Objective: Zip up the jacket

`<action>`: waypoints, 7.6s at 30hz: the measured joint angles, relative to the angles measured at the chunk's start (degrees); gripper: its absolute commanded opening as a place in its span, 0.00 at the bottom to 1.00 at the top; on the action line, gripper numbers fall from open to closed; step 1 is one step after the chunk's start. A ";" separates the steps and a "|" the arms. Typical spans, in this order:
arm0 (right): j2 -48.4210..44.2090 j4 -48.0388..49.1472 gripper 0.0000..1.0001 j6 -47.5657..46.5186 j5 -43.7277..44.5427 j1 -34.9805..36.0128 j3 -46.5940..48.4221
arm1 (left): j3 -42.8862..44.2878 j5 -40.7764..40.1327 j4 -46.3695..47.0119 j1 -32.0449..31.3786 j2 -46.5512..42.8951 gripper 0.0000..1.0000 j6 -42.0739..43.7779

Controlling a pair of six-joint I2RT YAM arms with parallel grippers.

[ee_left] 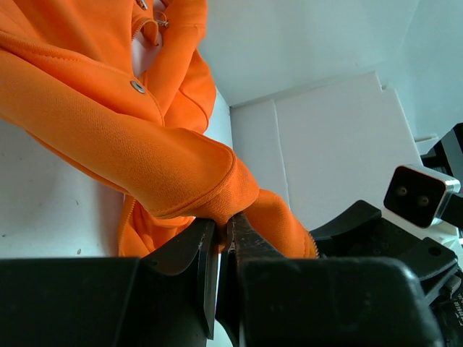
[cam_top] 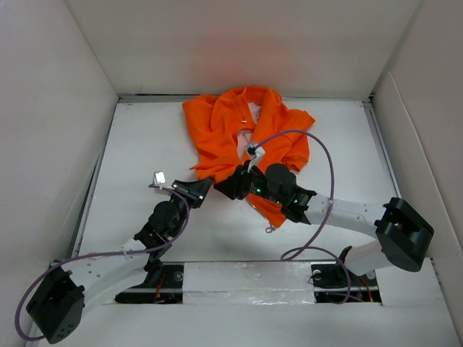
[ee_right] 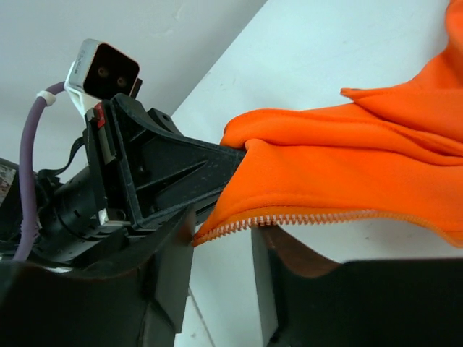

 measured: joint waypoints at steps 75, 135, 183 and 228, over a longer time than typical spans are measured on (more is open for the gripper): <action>15.30 42.75 0.00 36.65 -42.69 -16.96 -3.39 | 1.95 22.69 2.89 0.02 -12.07 0.42 19.06; -4.83 -0.35 0.57 4.98 -25.88 -15.19 2.91 | 4.31 12.74 -3.96 0.02 -5.22 0.00 11.80; 4.35 -9.07 0.31 5.01 -12.33 -10.08 12.66 | 5.62 5.40 7.91 0.00 5.86 0.00 19.12; 10.21 35.47 0.00 36.26 -41.40 -19.34 1.40 | 2.64 15.91 15.80 0.02 2.40 0.48 20.17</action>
